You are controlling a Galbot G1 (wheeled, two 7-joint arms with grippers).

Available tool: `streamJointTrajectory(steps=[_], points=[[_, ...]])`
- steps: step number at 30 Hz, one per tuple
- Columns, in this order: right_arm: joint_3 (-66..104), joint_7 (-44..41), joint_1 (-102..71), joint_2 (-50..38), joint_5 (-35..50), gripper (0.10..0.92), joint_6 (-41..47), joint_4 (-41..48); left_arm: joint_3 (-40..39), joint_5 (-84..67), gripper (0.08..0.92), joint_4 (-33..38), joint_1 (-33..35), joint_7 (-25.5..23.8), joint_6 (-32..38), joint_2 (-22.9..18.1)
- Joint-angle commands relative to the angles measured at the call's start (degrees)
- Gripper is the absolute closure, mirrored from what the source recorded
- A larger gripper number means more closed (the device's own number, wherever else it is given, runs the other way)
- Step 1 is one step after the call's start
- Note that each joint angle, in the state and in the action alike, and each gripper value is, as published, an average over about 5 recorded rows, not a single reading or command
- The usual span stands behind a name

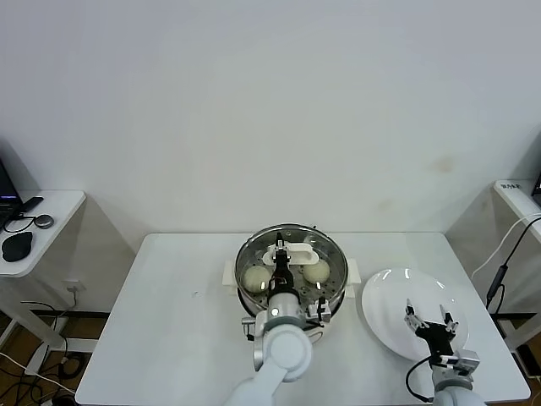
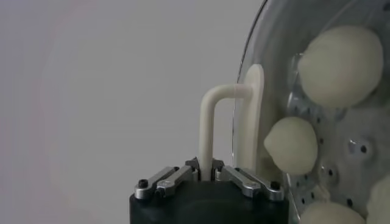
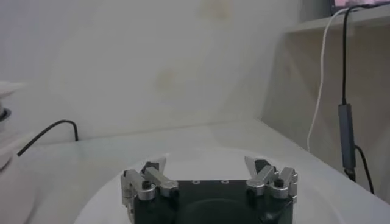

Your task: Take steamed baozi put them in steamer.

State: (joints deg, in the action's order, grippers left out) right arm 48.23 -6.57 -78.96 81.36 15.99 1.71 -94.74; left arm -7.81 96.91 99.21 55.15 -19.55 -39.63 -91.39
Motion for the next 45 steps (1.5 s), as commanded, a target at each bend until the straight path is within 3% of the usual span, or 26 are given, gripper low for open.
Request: streamJointTrajectory(steps=[1, 25, 35, 45], points=[[-0.04, 0.00, 0.12, 0.06, -0.04, 0.203, -0.03, 0.07, -0.22, 0.06, 0.828, -0.05, 0.21, -0.04, -0.03, -0.06], [0.15, 0.04, -0.01, 0.13, 0.05, 0.203, -0.19, -0.27, -1.77, -0.17, 0.822, 0.24, 0.89, -0.29, 0.04, -0.16], [0.55, 0.03, -0.68, -0.07, 0.19, 0.203, -0.26, -0.71, -2.92, -0.23, 0.564, 3.58, 2.66, -0.99, 0.09, 0.95], [0.33, 0.06, -0.22, 0.03, -0.07, 0.203, 0.03, -0.56, -4.17, -1.22, 0.279, 15.37, 7.73, -4.99, 0.11, 5.20]])
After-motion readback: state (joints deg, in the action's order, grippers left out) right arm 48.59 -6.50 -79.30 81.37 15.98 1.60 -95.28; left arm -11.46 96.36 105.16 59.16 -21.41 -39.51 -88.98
